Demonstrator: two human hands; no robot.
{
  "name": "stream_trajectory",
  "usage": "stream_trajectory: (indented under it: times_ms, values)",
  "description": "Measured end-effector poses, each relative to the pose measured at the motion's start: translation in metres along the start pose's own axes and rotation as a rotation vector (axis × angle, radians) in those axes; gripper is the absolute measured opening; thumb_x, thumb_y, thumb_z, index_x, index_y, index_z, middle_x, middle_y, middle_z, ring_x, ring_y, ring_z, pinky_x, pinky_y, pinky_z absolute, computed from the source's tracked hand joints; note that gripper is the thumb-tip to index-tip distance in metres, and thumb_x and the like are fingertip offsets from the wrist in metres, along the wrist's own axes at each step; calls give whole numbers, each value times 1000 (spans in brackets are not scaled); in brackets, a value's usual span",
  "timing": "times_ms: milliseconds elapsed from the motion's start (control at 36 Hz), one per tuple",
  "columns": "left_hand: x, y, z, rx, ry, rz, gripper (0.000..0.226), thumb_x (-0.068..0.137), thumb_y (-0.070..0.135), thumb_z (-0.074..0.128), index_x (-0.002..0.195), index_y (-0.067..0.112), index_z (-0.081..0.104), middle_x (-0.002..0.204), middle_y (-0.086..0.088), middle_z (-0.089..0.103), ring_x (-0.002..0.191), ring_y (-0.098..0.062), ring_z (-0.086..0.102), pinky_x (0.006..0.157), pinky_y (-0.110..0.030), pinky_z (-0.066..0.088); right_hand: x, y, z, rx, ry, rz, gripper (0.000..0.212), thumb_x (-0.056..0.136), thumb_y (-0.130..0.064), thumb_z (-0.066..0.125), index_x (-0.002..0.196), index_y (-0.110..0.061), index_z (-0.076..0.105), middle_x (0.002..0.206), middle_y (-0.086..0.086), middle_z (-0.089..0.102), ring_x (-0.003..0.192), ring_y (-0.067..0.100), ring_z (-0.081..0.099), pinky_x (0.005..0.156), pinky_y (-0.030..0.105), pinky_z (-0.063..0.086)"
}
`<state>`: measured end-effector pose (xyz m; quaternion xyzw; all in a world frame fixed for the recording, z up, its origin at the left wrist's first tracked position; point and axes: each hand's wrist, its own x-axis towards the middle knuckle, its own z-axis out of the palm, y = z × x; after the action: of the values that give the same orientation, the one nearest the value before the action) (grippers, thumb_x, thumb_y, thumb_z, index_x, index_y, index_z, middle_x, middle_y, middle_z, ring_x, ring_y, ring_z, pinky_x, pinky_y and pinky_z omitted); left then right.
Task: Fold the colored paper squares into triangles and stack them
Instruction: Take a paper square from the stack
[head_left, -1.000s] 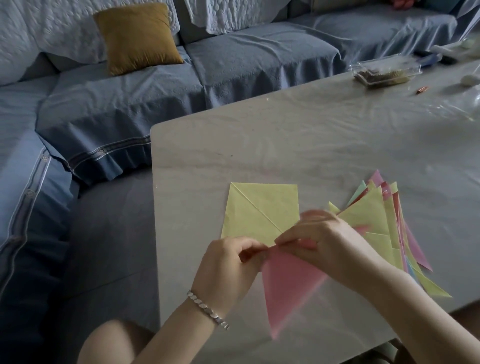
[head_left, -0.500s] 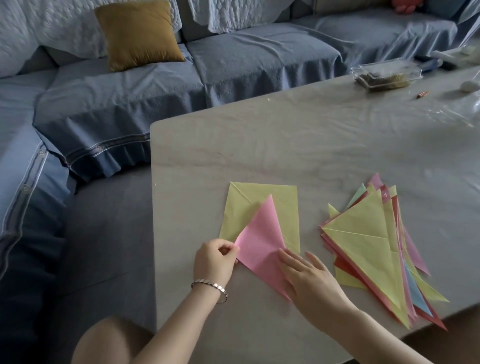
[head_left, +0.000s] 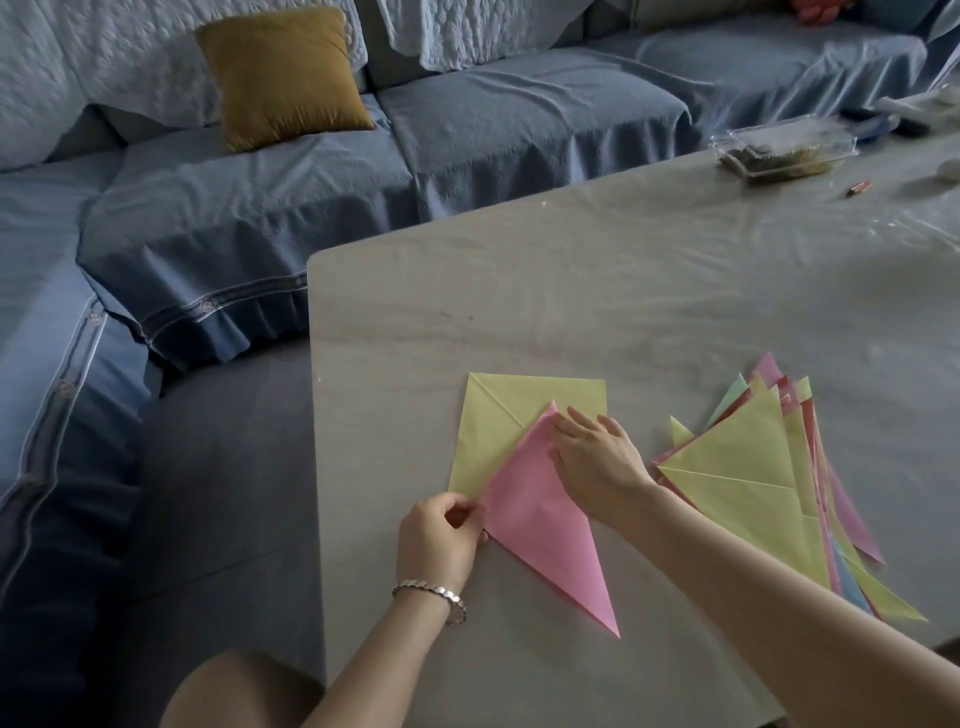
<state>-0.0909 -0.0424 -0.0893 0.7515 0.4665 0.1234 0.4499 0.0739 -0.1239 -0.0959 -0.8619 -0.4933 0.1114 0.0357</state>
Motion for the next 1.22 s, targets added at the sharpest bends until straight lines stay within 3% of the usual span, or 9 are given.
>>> stream_trajectory:
  times_ms: [194, 306, 500, 722, 778, 889, 1056, 1139, 1222]
  values:
    - [1, -2, 1, -4, -9, 8, 18, 80, 14, 65, 64, 20, 63, 54, 7, 64, 51, 0, 56, 50, -7, 38, 23, 9, -3, 18, -15, 4, 45, 99, -16, 30, 144, -14, 28, 153, -6, 21, 143, 15, 11, 111, 30, 16]
    - [2, -4, 2, -2, 8, 22, 16, 79, 14, 66, 64, 19, 65, 54, 8, 64, 47, 4, 55, 48, -6, 37, 21, 25, -6, 37, -148, -36, 58, 99, -39, 34, 149, -23, 8, 156, -11, 1, 144, 15, -6, 114, 32, 4]
    - [2, -6, 4, 22, 33, 39, 21, 80, 16, 67, 61, 24, 63, 57, 9, 65, 57, -6, 61, 52, -8, 40, -14, 33, -8, 26, -242, -141, 91, 83, -59, 51, 149, -20, 1, 156, -5, -8, 142, 18, -18, 116, 39, -3]
    - [2, -7, 4, 5, 45, 45, 25, 80, 16, 68, 58, 26, 60, 50, 11, 62, 50, 3, 58, 52, -4, 39, -58, 27, -5, -10, -332, -201, 126, 45, -83, 27, 149, -18, -3, 151, -12, -18, 129, 8, -29, 114, 33, -5]
    - [2, -7, 4, 5, 46, 47, 25, 81, 16, 67, 59, 26, 60, 50, 10, 62, 54, 1, 59, 52, -5, 39, -65, 25, -3, -9, -350, -221, 130, 44, -84, 32, 148, -16, -7, 147, -12, -23, 129, 9, -31, 114, 35, -6]
    - [1, -8, 5, 10, 52, 54, 23, 81, 16, 66, 61, 24, 61, 53, 9, 64, 56, -3, 60, 52, -6, 38, -81, 20, -1, -11, -366, -249, 121, 66, -68, 61, 147, -13, -11, 142, -12, -25, 131, 10, -29, 113, 33, -9]
    - [-1, -7, 3, -61, 65, 32, 22, 82, 13, 66, 62, 21, 62, 50, 8, 62, 48, 0, 56, 55, -12, 44, -95, 15, -2, 101, -378, -245, 122, 61, -57, 74, 149, -20, -2, 151, -5, -24, 130, 11, -30, 114, 36, -6]
    - [-6, 3, -1, -228, 77, 37, 25, 82, 6, 65, 60, 19, 63, 44, 7, 60, 43, -2, 54, 59, -25, 51, -98, 13, -6, 504, -204, -102, 94, 70, -44, 76, 139, -51, 12, 153, -7, -13, 141, 12, -11, 115, 39, 9]
    - [-17, 23, -3, -418, -4, 94, 23, 80, 0, 66, 63, 15, 64, 44, 5, 61, 42, -4, 56, 50, -21, 53, -97, 9, -10, 830, 149, -21, 82, 78, -19, 73, 127, -64, 25, 137, -3, 41, 127, 12, 40, 106, 40, 37]
